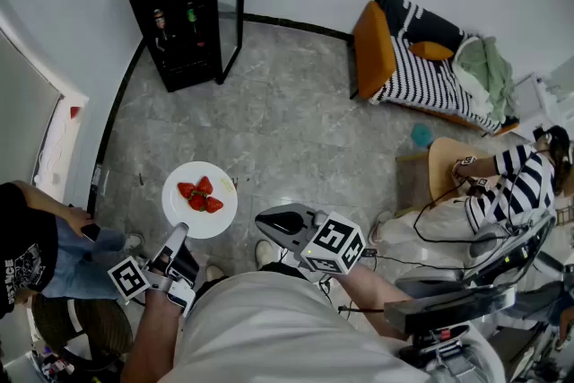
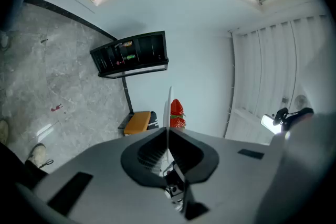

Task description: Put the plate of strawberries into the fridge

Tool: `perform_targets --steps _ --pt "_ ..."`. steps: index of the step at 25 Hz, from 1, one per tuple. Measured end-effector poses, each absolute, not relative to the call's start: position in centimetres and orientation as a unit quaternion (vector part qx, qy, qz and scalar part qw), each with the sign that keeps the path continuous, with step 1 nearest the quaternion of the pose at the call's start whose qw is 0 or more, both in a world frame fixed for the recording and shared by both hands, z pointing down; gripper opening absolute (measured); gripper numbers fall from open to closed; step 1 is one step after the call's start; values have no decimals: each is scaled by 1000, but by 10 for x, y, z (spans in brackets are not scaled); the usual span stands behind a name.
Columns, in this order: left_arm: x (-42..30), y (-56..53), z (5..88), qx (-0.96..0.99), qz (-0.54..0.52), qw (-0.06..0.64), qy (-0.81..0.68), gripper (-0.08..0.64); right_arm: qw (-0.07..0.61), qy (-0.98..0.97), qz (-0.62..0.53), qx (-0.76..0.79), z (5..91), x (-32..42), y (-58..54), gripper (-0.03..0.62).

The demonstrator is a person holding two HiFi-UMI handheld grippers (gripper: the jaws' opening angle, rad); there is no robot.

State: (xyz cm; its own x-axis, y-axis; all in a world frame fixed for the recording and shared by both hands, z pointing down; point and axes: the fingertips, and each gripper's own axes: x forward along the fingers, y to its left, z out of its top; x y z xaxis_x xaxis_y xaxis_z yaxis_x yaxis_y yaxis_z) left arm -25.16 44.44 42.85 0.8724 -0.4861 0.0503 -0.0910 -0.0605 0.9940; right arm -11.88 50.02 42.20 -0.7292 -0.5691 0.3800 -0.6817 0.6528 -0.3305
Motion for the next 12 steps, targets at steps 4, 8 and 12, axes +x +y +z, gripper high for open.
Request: perform_targets --steps 4,8,12 --pt "-218 434 438 713 -147 657 -195 25 138 -889 218 378 436 -78 504 17" --pt "-195 419 438 705 -164 660 -199 25 118 -893 219 376 435 -53 490 18" --pt "-184 399 440 698 -165 665 -209 25 97 -898 222 367 432 -45 467 20"
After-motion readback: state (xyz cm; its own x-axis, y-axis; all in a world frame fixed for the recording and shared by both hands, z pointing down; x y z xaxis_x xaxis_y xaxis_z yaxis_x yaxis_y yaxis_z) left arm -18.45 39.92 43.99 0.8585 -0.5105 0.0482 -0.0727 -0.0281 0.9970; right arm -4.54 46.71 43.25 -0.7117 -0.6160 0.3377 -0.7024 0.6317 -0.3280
